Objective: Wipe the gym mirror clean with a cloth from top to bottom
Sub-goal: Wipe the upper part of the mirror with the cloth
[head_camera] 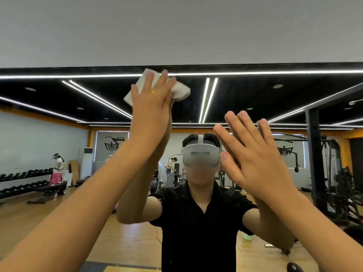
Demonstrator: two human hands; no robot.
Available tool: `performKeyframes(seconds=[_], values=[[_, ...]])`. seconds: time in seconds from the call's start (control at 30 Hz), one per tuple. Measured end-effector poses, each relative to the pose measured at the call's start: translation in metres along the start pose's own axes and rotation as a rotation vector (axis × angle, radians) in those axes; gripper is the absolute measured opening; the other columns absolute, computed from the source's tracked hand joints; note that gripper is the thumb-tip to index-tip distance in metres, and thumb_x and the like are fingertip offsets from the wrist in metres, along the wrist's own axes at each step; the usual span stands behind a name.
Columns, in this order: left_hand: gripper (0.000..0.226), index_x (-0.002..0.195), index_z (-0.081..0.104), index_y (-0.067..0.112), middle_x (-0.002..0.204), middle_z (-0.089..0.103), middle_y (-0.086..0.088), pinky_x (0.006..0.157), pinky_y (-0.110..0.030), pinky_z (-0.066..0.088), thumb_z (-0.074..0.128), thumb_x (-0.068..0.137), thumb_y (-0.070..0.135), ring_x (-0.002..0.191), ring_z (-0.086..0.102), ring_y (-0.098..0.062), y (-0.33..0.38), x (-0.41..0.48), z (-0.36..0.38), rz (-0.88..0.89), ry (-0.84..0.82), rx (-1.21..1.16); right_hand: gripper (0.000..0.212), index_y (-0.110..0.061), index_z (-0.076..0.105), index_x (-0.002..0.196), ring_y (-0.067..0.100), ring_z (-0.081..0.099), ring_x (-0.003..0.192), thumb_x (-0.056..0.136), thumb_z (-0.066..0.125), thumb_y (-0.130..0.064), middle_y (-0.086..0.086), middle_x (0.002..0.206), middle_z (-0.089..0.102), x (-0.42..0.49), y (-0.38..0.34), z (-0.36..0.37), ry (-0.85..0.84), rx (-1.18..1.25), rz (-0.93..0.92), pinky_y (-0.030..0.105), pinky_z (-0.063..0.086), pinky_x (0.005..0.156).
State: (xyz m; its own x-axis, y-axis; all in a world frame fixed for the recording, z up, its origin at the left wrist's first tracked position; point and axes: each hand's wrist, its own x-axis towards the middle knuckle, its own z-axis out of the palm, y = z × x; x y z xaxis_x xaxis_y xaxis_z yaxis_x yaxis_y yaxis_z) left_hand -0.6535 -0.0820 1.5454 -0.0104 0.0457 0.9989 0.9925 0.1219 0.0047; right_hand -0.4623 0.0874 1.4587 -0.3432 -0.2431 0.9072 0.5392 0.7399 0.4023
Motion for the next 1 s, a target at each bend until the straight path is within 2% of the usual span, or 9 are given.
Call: performKeyframes(seconds=[0.13, 0.3, 0.43, 0.5, 0.63, 0.7, 0.77, 0.9, 1.0], values=[[0.041, 0.151, 0.047, 0.022, 0.165, 0.034, -0.001, 0.126, -0.055, 0.007, 0.039, 0.112, 0.022, 0.156, 0.016, -0.025, 0.008, 0.029, 0.004, -0.028, 0.02, 0.025, 0.059, -0.024, 0.035, 0.161, 0.025, 0.011, 0.16, 0.104, 0.034, -0.042, 0.006, 0.171, 0.02, 0.0, 0.0, 0.0, -0.005, -0.005, 0.001, 0.06, 0.014, 0.126], [0.043, 0.154, 0.043, 0.021, 0.168, 0.026, -0.005, 0.126, -0.049, 0.008, 0.041, 0.111, 0.019, 0.156, 0.015, -0.029, 0.017, 0.013, -0.011, -0.05, -0.027, 0.001, 0.06, -0.025, 0.034, 0.161, 0.025, 0.011, 0.16, 0.104, 0.033, -0.044, 0.006, 0.171, 0.02, 0.001, 0.001, 0.0, -0.011, -0.004, 0.006, 0.058, 0.012, 0.127], [0.041, 0.149, 0.051, 0.016, 0.163, 0.034, -0.013, 0.121, -0.067, 0.02, 0.048, 0.108, 0.011, 0.152, 0.022, -0.035, 0.012, -0.032, -0.009, 0.0, -0.019, -0.013, 0.06, -0.025, 0.034, 0.161, 0.026, 0.011, 0.16, 0.104, 0.034, -0.043, 0.006, 0.171, 0.02, 0.0, 0.001, -0.001, -0.007, 0.003, 0.005, 0.059, 0.012, 0.126], [0.042, 0.147, 0.052, 0.013, 0.161, 0.038, -0.013, 0.118, -0.07, 0.021, 0.049, 0.106, 0.009, 0.15, 0.017, -0.027, 0.004, -0.067, -0.005, 0.058, -0.028, 0.009, 0.06, -0.024, 0.034, 0.161, 0.026, 0.012, 0.159, 0.104, 0.035, -0.043, 0.006, 0.171, 0.021, 0.001, 0.0, -0.001, -0.006, 0.003, 0.01, 0.058, 0.01, 0.127], [0.046, 0.149, 0.049, 0.017, 0.161, 0.034, 0.0, 0.123, -0.06, 0.01, 0.042, 0.104, 0.015, 0.152, 0.008, -0.013, -0.009, -0.091, -0.006, 0.12, -0.096, -0.017, 0.06, -0.025, 0.033, 0.161, 0.026, 0.012, 0.159, 0.104, 0.033, -0.044, 0.007, 0.171, 0.021, 0.001, -0.001, -0.002, -0.016, -0.016, 0.012, 0.056, 0.009, 0.128], [0.046, 0.149, 0.051, 0.018, 0.162, 0.036, -0.004, 0.124, -0.062, 0.009, 0.04, 0.104, 0.018, 0.154, 0.011, -0.02, -0.005, -0.072, -0.009, 0.092, -0.112, -0.006, 0.06, -0.025, 0.032, 0.162, 0.027, 0.012, 0.159, 0.104, 0.032, -0.044, 0.007, 0.171, 0.02, 0.001, -0.001, -0.002, -0.019, -0.013, 0.014, 0.056, 0.009, 0.128], [0.043, 0.149, 0.052, 0.018, 0.163, 0.036, -0.008, 0.122, -0.068, 0.017, 0.044, 0.107, 0.013, 0.153, 0.021, -0.033, 0.006, -0.043, -0.012, 0.048, -0.112, 0.027, 0.06, -0.026, 0.032, 0.162, 0.027, 0.012, 0.159, 0.104, 0.032, -0.044, 0.007, 0.171, 0.021, 0.001, -0.001, -0.003, -0.012, -0.007, 0.016, 0.057, 0.01, 0.127], [0.044, 0.152, 0.046, 0.019, 0.168, 0.027, -0.005, 0.125, -0.051, 0.004, 0.043, 0.109, 0.012, 0.156, 0.013, -0.031, 0.032, 0.011, -0.013, -0.021, -0.094, 0.045, 0.06, -0.026, 0.033, 0.161, 0.026, 0.013, 0.159, 0.104, 0.032, -0.044, 0.007, 0.171, 0.021, 0.001, -0.001, -0.002, -0.001, 0.001, 0.017, 0.057, 0.011, 0.127], [0.044, 0.153, 0.044, 0.019, 0.168, 0.027, -0.005, 0.126, -0.049, 0.003, 0.042, 0.11, 0.014, 0.157, 0.012, -0.029, 0.035, 0.019, -0.007, -0.011, -0.078, 0.051, 0.06, -0.025, 0.034, 0.161, 0.027, 0.012, 0.159, 0.104, 0.033, -0.044, 0.007, 0.171, 0.022, 0.001, -0.001, -0.003, -0.005, 0.012, 0.017, 0.058, 0.01, 0.127]])
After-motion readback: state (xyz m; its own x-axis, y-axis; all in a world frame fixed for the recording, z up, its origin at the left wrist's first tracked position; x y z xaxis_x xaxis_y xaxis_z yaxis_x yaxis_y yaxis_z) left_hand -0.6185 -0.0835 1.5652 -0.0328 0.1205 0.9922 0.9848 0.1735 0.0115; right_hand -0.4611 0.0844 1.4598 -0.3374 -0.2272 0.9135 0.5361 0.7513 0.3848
